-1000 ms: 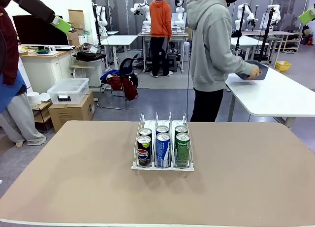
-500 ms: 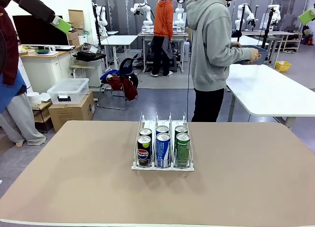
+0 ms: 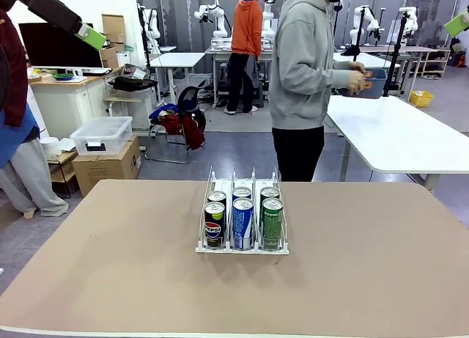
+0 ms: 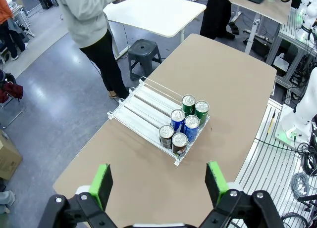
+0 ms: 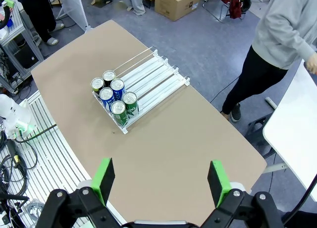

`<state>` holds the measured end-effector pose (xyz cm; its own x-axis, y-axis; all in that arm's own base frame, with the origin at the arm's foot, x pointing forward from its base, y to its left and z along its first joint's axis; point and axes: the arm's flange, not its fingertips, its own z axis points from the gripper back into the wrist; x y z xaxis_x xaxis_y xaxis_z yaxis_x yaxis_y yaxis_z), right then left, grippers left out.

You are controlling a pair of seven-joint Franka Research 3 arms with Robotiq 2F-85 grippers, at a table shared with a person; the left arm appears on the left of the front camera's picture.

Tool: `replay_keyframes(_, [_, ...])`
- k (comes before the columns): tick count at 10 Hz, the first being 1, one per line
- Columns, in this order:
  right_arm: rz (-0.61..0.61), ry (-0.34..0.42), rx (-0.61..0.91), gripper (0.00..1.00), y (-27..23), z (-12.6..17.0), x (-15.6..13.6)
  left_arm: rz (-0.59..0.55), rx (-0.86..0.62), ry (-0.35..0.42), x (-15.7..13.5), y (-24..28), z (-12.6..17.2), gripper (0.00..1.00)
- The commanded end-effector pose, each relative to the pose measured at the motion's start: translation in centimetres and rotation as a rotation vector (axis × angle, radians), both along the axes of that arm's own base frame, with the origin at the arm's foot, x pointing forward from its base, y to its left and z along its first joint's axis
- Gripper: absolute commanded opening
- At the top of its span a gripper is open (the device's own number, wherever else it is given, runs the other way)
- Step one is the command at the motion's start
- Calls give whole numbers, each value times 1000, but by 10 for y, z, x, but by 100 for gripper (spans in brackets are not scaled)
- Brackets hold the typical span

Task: Fill the beverage cans into the dispenser.
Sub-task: Pick up the Pepsi coke handed by the human.

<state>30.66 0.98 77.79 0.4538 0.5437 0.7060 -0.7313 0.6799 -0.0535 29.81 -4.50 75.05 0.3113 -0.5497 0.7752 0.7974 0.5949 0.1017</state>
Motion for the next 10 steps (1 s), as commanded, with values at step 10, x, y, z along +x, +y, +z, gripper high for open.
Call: replay_keyframes(10, [2,-1,0,100,0,0,0,11,-1,1,-1,1,-1,100])
